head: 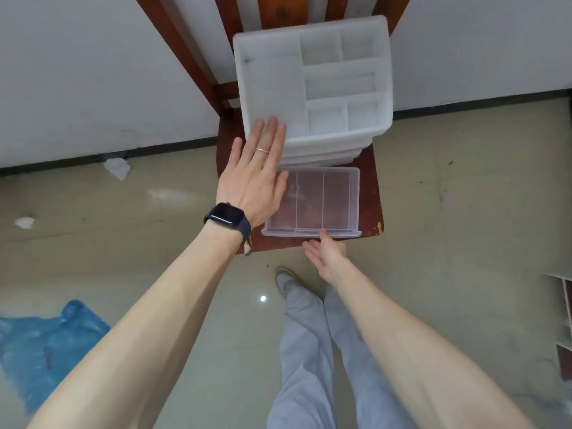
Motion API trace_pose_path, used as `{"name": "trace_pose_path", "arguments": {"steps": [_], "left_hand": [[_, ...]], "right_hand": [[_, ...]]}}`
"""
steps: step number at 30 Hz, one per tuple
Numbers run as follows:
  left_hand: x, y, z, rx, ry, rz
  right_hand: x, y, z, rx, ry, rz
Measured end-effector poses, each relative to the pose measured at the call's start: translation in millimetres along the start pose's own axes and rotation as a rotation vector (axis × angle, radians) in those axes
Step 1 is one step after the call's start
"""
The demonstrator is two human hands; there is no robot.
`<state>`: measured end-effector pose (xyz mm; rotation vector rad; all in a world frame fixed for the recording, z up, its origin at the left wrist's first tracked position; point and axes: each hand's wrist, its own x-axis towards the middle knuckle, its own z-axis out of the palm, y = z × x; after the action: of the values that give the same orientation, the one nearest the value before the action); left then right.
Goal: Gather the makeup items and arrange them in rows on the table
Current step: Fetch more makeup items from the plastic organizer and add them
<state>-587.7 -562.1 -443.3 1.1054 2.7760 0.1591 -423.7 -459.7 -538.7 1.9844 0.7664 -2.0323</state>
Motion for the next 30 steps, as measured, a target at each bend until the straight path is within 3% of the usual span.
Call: {"name": "trace_pose_path", "arguments": {"steps": [5, 18, 30], "left_hand": [[-0.6, 2.1, 6.6, -0.029, -0.012, -0.017], [6.2, 4.4, -23.2, -0.093, -0.175, -0.052], [10.0, 6.6, -35.0, -0.167, -0.271, -0.083]], "right_hand": [[6.0, -5.8, -1.9, -0.01, 0.017, -0.01], [-71.1, -35.2, -48.8, -0.322, 0.061, -0.304], [-89.7, -61.2, -39.6, -0.298, 0.041, -0.36]]}}
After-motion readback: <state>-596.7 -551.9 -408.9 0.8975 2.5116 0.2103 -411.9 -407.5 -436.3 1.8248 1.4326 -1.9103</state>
